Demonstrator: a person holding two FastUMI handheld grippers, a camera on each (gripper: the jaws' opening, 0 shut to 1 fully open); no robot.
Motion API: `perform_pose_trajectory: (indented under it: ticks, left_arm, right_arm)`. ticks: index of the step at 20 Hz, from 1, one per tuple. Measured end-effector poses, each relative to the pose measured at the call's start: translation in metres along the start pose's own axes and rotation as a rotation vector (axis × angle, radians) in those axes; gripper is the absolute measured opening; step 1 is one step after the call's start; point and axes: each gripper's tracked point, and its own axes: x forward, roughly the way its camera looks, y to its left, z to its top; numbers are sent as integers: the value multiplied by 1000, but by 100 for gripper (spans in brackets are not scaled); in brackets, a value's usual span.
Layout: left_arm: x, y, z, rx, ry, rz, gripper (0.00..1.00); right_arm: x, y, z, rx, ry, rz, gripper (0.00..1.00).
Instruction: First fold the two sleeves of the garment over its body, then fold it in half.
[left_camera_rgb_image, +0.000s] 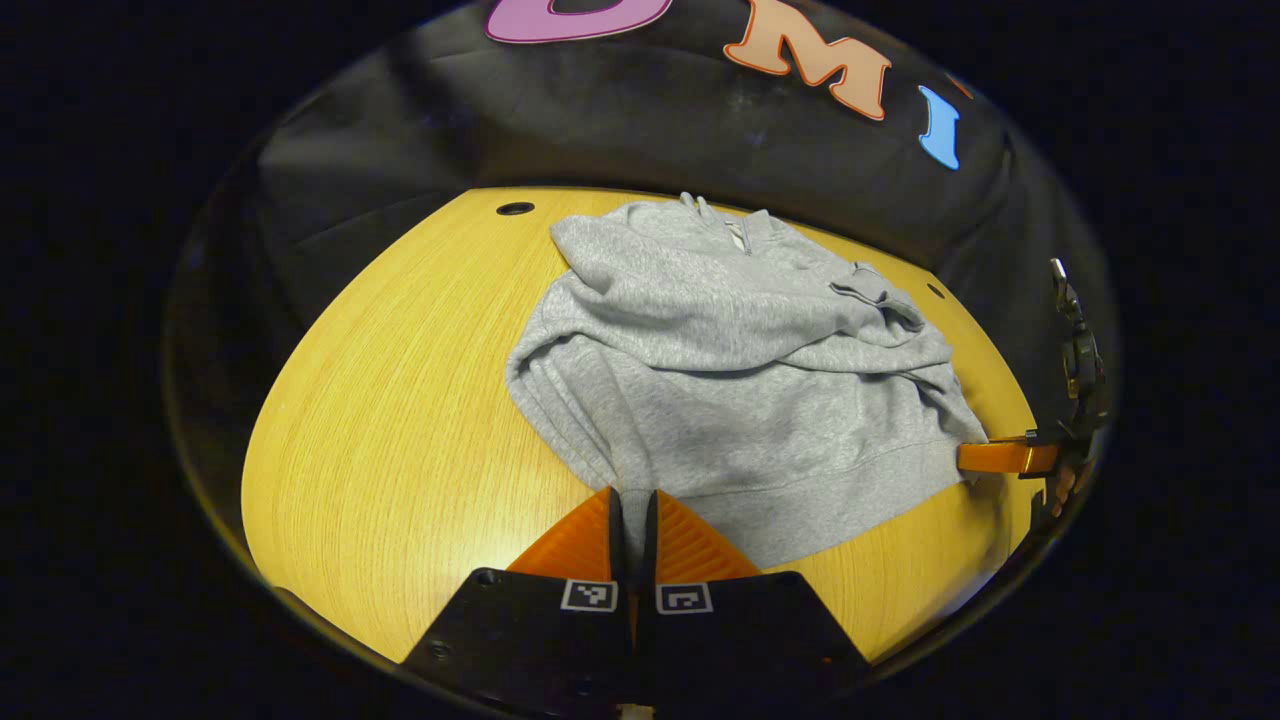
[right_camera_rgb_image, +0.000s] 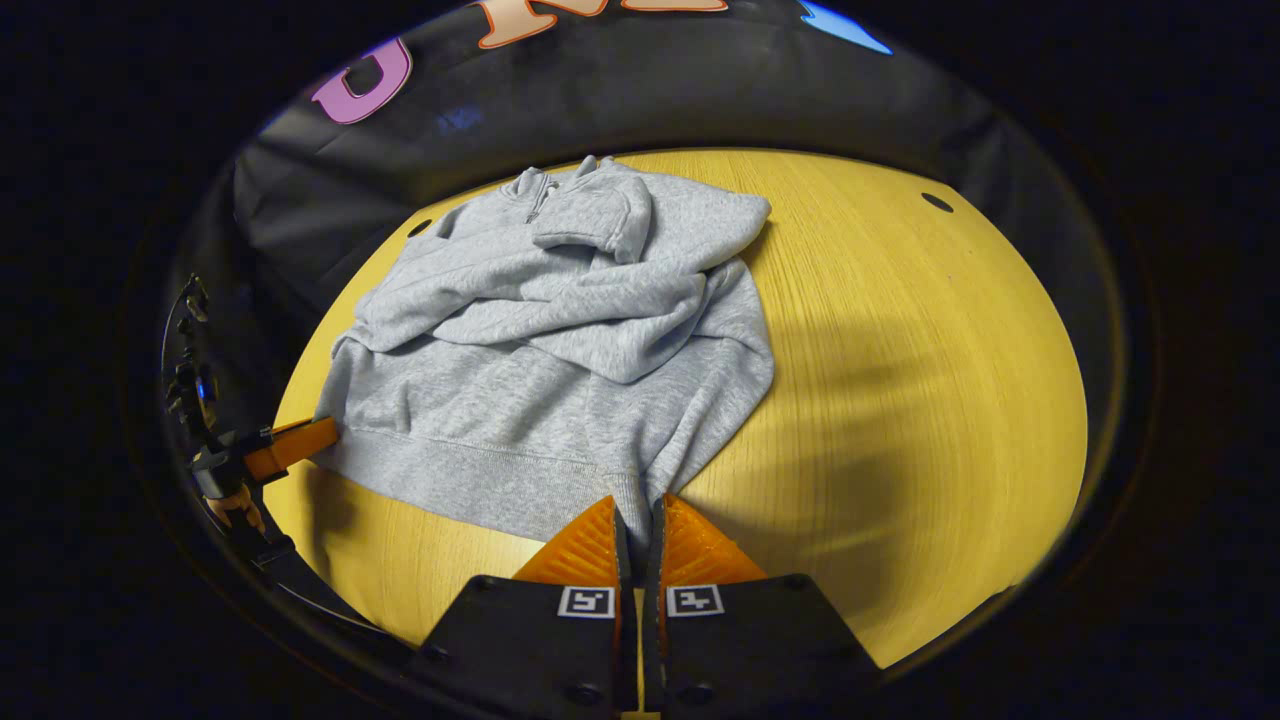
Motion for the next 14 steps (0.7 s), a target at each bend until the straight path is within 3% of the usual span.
perform_pose_trajectory:
  ticks: [8,14]
  left_arm:
    - [2,2,5,-48,55,-16,0]
    - [-18,-4,39,-145,-32,-30,0]
  right_arm:
    - [-7,4,7,-12,63,61,5]
    - [-40,22,46,156,-52,180,5]
